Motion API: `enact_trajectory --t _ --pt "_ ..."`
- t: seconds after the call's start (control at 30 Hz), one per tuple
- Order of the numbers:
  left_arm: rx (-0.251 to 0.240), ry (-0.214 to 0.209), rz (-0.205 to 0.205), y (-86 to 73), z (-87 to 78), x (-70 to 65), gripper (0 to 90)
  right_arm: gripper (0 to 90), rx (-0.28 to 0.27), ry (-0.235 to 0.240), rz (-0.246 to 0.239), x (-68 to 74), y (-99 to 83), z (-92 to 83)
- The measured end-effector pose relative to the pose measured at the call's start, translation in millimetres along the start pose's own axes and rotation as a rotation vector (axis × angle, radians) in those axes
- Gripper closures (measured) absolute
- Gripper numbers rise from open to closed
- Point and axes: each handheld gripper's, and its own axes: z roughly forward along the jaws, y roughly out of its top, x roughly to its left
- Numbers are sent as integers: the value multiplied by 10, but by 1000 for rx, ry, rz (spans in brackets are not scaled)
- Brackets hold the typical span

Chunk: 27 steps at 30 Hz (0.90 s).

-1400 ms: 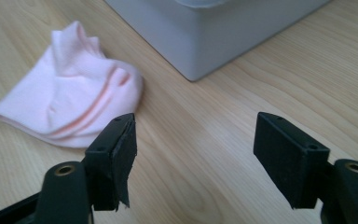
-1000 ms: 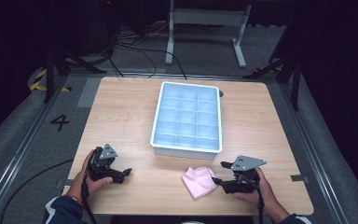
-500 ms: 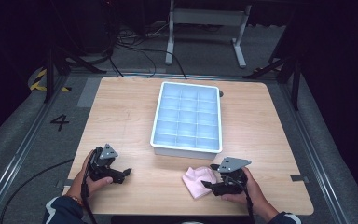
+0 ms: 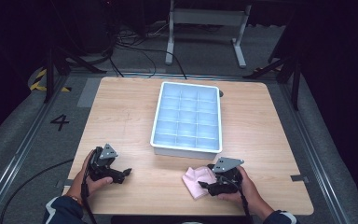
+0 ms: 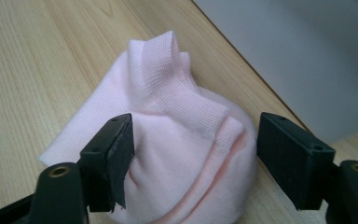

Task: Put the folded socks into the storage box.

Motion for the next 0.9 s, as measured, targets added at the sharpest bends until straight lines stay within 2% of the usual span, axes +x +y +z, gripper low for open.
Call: enact_trajectory --t 0.13,0.33,0.53,0.67,0.73,0.83,0.87,0.9 --pt "0 0 0 0 0 0 3 237 6 5 -2 2 -1 47" --pt "0 -1 0 0 0 0 3 175 15 20 48 -47 -21 89" --pt "0 0 1 -1 0 0 3 209 12 42 39 -54 -28 97" --pt "0 0 1 -1 0 0 3 322 31 58 30 -31 1 81" --pt "0 -1 1 -1 0 0 3 457 32 88 12 7 17 68" --pt "0 -1 0 -1 1 0 3 511 32 105 6 12 18 62" --pt "0 0 0 -1 1 0 3 602 30 130 -5 18 19 57" --pt "0 0 0 -1 1 0 3 630 30 137 -9 22 20 57"
